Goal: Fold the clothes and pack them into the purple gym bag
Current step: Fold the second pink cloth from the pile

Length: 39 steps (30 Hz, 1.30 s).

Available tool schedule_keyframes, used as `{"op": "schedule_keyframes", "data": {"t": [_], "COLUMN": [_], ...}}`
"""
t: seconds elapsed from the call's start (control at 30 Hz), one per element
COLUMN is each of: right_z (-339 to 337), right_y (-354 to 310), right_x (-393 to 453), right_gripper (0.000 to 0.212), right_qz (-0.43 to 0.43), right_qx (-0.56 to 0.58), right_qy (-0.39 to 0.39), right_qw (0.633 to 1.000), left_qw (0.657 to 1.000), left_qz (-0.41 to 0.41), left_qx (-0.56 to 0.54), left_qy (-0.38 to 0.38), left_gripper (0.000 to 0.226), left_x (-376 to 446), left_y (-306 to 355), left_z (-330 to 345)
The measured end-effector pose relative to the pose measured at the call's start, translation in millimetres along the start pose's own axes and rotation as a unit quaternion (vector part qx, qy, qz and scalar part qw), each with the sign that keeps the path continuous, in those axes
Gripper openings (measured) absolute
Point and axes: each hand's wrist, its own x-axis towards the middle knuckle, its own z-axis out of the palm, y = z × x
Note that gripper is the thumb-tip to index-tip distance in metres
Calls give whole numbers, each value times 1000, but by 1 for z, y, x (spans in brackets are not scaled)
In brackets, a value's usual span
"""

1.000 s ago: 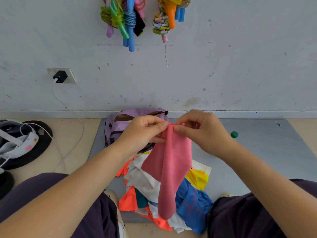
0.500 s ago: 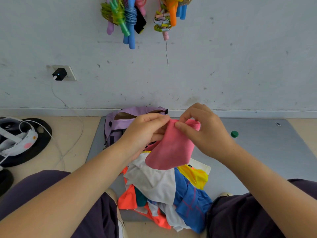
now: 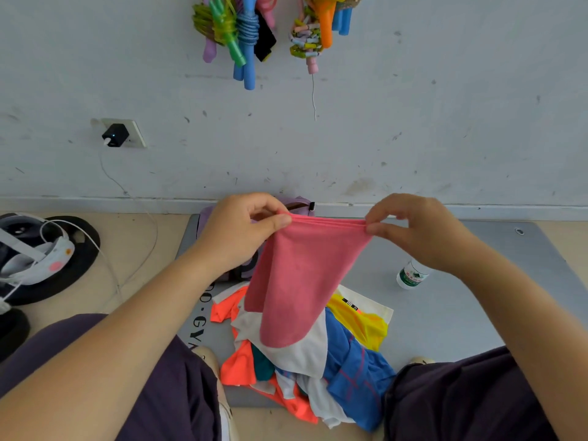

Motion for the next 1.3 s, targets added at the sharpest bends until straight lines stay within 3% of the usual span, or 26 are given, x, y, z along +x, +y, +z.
{"op": "schedule_keyframes", "data": {"t": [0.1,0.2,0.3,0.47,0.6,0.67,0.87,1.1,1.3], "right_z": [3,9,16,22,19,17,14,10,11], "right_y": [-2,-4,-1,-6,-16,-24,-39,-47,-48], "right_x": [0,-1,-3,-3,-6,-8,-12,-16,-18], "right_gripper": [15,7,21,11,6,8,11,9,19], "right_qz": [6,-9,-24,-59,-50,-46,-60,-63,-68], "right_qx": [10,28,7,21,115,166,230,300,334], "right_qy": [18,-13,-47,-29,-8,-8,-2,0,-41], "right_qw": [1000,999,999,998,992,985,971,952,939], "left_qw": [1000,999,996,985,996,999,985,989,982], "left_qz": [-4,-2,-14,-33,-43,-31,45,43,38], "left_qx": [15,-30,-85,-168,-58,-43,20,-72,-118], "left_qy": [15,16,18,23,42,12,-163,-124,-145], "left_gripper": [13,18,17,15,10,4,28,12,8], "left_x": [0,0,1,2,2,-2,-15,-18,-19], "left_y": [-3,-3,-2,2,3,5,18,27,30], "left_z": [2,3,3,4,4,7,13,13,12]}}
